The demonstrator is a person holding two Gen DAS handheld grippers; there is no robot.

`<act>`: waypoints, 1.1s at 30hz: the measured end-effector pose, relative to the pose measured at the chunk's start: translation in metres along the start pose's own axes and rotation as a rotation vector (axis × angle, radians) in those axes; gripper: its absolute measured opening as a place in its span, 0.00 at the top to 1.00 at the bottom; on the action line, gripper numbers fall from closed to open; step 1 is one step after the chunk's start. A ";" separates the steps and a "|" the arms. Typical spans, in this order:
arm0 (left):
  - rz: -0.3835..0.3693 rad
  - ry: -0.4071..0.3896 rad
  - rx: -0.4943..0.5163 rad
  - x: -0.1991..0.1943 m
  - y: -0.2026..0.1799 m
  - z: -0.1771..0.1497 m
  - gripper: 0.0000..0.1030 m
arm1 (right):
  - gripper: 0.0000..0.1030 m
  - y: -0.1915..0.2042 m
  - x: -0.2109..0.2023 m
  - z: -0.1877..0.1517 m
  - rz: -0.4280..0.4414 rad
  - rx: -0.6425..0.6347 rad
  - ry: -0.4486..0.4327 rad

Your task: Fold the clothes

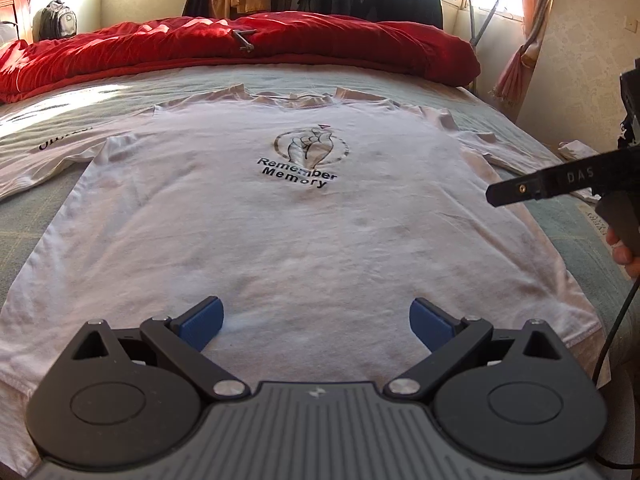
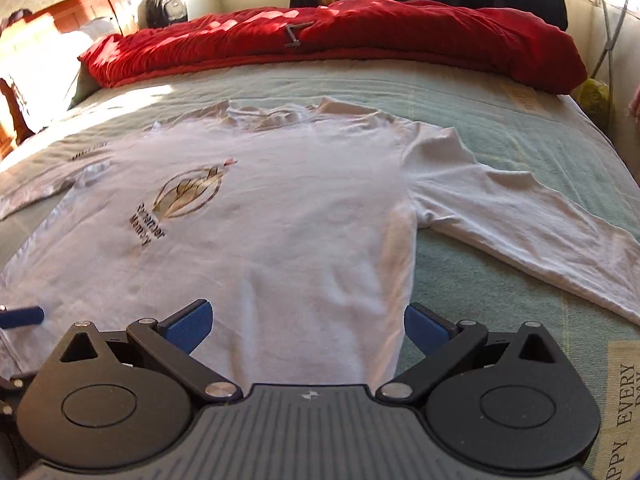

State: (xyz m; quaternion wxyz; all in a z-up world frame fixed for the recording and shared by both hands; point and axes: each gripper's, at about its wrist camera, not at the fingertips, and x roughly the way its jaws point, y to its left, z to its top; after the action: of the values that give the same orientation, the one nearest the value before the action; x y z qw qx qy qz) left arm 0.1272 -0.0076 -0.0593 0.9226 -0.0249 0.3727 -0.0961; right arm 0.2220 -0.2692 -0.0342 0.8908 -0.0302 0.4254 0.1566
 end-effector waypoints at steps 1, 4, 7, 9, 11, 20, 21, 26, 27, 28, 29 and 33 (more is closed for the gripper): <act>0.002 0.001 -0.002 -0.001 0.002 -0.001 0.04 | 0.00 0.006 0.005 -0.005 -0.002 -0.014 0.024; -0.003 0.004 -0.023 -0.006 0.013 -0.008 0.04 | 0.00 0.020 0.014 -0.026 -0.026 -0.040 0.047; -0.018 0.004 -0.038 -0.012 0.018 -0.014 0.04 | 0.00 0.021 0.012 -0.035 -0.041 -0.013 0.016; -0.026 0.004 -0.046 -0.016 0.021 -0.017 0.04 | 0.00 0.019 0.012 -0.039 -0.047 0.023 0.003; -0.044 0.002 -0.061 -0.022 0.024 -0.017 0.03 | 0.00 0.020 0.013 -0.043 -0.063 0.036 -0.012; -0.067 -0.085 -0.165 -0.047 0.099 0.049 0.03 | 0.00 0.026 0.012 -0.050 -0.107 0.070 -0.047; -0.049 -0.106 -0.182 -0.045 0.116 0.061 0.03 | 0.00 0.026 0.011 -0.051 -0.107 0.071 -0.051; 0.042 -0.123 -0.284 -0.024 0.191 0.106 0.04 | 0.00 0.029 0.006 -0.052 -0.112 0.077 -0.048; 0.054 -0.116 -0.324 -0.017 0.209 0.113 0.04 | 0.00 0.030 0.004 -0.051 -0.115 0.080 -0.042; 0.067 -0.110 -0.364 -0.010 0.226 0.121 0.04 | 0.00 0.031 0.002 -0.050 -0.118 0.086 -0.037; 0.086 -0.109 -0.407 -0.003 0.245 0.128 0.04 | 0.00 0.033 -0.001 -0.050 -0.118 0.098 -0.035; 0.035 -0.114 -0.555 0.029 0.291 0.148 0.04 | 0.00 0.039 -0.006 -0.044 -0.095 0.123 -0.046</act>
State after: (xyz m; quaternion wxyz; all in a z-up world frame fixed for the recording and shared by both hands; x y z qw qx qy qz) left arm 0.2959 0.2687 -0.0065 0.9015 -0.2755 0.3328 0.0272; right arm 0.1730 -0.2420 -0.0546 0.9070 0.0079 0.4118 0.0882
